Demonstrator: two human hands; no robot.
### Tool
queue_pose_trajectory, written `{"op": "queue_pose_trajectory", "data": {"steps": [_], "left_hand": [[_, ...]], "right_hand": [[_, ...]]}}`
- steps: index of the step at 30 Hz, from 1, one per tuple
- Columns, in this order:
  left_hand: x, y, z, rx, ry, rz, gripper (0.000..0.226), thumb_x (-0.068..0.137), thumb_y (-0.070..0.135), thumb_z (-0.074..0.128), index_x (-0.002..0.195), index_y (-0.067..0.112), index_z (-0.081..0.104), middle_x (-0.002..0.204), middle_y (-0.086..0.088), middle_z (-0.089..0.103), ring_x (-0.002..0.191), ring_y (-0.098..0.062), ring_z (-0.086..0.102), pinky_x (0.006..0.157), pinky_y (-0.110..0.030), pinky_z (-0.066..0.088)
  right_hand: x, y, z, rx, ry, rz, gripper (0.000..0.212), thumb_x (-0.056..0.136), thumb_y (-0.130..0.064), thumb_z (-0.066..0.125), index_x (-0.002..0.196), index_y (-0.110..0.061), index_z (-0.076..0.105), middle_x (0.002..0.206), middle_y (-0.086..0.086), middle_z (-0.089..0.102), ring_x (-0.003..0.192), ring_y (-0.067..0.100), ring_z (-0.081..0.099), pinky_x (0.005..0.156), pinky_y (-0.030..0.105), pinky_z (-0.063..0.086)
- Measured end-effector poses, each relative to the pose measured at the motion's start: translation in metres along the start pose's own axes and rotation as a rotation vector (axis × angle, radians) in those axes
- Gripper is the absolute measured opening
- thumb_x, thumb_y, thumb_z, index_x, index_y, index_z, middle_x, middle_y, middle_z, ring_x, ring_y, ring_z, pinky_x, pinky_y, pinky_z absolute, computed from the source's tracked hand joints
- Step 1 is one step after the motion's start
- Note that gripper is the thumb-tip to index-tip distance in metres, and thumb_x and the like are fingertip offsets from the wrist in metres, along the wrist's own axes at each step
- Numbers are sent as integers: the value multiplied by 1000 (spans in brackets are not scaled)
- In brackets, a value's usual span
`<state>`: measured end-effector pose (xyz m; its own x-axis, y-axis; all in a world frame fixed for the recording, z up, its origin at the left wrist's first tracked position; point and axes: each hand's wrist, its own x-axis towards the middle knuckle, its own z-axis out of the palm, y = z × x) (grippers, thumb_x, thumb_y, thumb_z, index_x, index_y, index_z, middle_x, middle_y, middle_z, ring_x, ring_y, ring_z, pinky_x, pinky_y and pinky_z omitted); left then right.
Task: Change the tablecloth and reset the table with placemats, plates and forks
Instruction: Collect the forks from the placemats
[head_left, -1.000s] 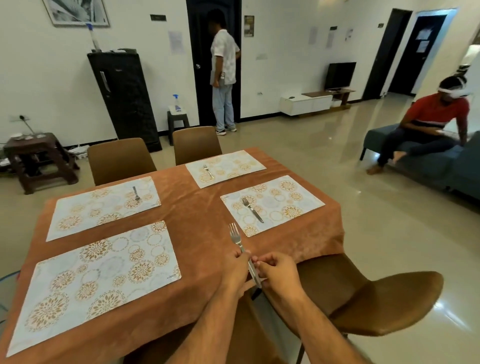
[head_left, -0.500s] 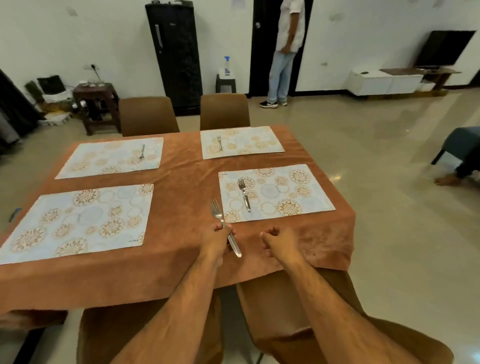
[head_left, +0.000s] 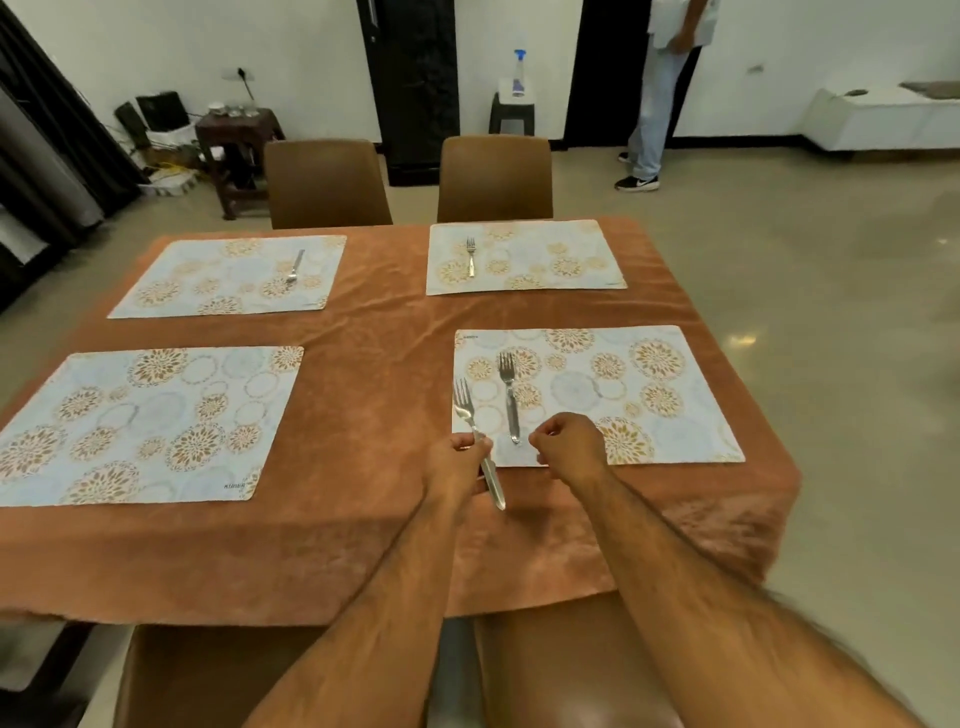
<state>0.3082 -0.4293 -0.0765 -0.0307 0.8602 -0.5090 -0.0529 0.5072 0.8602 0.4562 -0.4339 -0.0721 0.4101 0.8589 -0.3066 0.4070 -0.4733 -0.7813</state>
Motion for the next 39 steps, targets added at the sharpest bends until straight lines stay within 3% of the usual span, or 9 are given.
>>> {"op": "queue_pose_trajectory", "data": {"steps": [4, 8, 11, 14, 19, 23, 28, 35, 39], "left_hand": [[33, -1, 21, 28, 18, -5, 3, 94, 7, 61, 93, 9, 61, 75, -6, 60, 62, -16, 58, 43, -23, 50], [65, -12, 32, 50, 74, -34, 13, 92, 8, 65, 82, 15, 60, 80, -8, 64, 68, -22, 61, 59, -34, 55], [83, -22, 37, 64, 146, -37, 10, 89, 9, 68, 83, 13, 61, 83, -9, 65, 69, -22, 62, 60, -34, 54], [93, -33, 43, 76, 211, -30, 14, 89, 14, 70, 98, 4, 65, 86, -11, 67, 69, -23, 62, 60, -33, 54], [94, -44, 53, 109, 311, 3, 16, 87, 16, 72, 98, 4, 70, 91, -13, 71, 83, -29, 69, 81, -45, 58], [78, -43, 64, 88, 375, -9, 9, 86, 16, 72, 80, 19, 66, 89, -14, 73, 83, -31, 72, 79, -51, 59], [39, -36, 83, -36, 356, -14, 13, 92, 7, 62, 80, 8, 64, 79, -12, 68, 67, -21, 67, 66, -36, 57], [-23, -15, 101, -139, 309, -13, 11, 96, 6, 57, 89, 1, 64, 81, -14, 69, 65, -22, 67, 50, -28, 54], [-68, -7, 114, -125, 309, 35, 19, 98, 10, 56, 82, 7, 66, 79, -12, 69, 69, -23, 67, 63, -34, 56]], "right_hand": [[48, 1, 10, -81, -21, -16, 25, 83, -15, 70, 61, -20, 60, 77, 11, 72, 77, 28, 71, 73, 48, 60], [88, -1, 20, -140, -36, -56, 22, 86, -19, 69, 67, -8, 65, 79, 19, 72, 75, 33, 70, 72, 48, 60], [114, 2, 34, -218, -57, -73, 36, 89, -37, 66, 79, -3, 70, 81, 16, 72, 77, 34, 70, 70, 41, 60], [129, 11, 49, -318, -78, -72, 49, 89, -54, 61, 96, -6, 69, 96, 12, 71, 91, 32, 68, 65, 31, 48], [140, 13, 60, -370, -144, -42, 31, 88, -36, 68, 103, -9, 67, 109, 10, 70, 100, 30, 66, 67, 30, 45], [138, 23, 45, -335, -279, -35, 20, 86, -24, 68, 93, -6, 66, 106, 16, 70, 96, 35, 68, 70, 33, 51], [114, 36, 6, -152, -398, -31, 33, 88, -19, 70, 61, -7, 54, 62, 9, 56, 60, 27, 58, 55, 30, 46], [30, 32, -62, 204, -562, -58, 28, 95, -18, 63, 69, -9, 56, 54, 5, 49, 35, 11, 42, 42, 23, 37], [-12, 29, -96, 268, -636, -40, 29, 94, -20, 65, 70, -9, 53, 53, 7, 45, 39, 13, 36, 43, 24, 35]]}}
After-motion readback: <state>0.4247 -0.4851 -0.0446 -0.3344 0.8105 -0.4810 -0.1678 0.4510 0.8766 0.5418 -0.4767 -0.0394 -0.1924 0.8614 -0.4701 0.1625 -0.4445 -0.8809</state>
